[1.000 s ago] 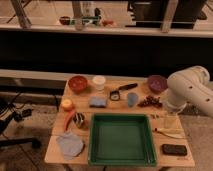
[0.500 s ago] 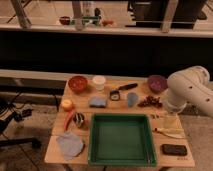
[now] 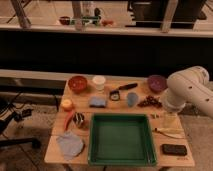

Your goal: Place brush in purple bowl

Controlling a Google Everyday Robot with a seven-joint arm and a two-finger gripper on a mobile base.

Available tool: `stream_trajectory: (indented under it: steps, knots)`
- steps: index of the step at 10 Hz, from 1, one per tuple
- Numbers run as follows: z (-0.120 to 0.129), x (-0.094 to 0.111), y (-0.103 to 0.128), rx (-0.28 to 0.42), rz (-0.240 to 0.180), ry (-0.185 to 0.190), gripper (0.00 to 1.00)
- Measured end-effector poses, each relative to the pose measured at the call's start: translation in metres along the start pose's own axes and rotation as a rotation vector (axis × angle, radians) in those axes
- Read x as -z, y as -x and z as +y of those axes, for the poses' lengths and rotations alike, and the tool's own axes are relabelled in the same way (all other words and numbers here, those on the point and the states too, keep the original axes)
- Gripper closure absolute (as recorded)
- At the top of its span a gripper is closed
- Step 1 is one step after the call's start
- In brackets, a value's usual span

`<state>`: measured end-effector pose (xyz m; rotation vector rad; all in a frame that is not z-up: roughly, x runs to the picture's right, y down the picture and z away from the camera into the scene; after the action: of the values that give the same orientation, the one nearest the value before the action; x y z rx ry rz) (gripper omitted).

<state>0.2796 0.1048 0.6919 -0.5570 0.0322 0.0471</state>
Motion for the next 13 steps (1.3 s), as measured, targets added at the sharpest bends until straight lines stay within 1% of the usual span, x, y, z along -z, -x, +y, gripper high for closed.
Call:
stream_trajectory:
  steps: [1,3,4,5,7,9,10,13]
  knots:
    - [-0.009,-0.004,0.016,0.011,-0.020,-0.007,0.20]
    - [-0.032,-0.013,0.041,0.022,-0.062,-0.025,0.20]
    - [-0.045,-0.017,0.055,0.029,-0.091,-0.040,0.20]
    - [-0.052,-0.020,0.065,0.034,-0.114,-0.050,0.20]
    - [-0.070,-0.026,0.095,0.046,-0.180,-0.076,0.20]
    - [-0.081,-0.030,0.119,0.057,-0.229,-0.093,0.20]
    - [-0.089,-0.033,0.136,0.061,-0.263,-0.109,0.20]
    - [-0.103,-0.042,0.166,0.063,-0.327,-0.126,0.20]
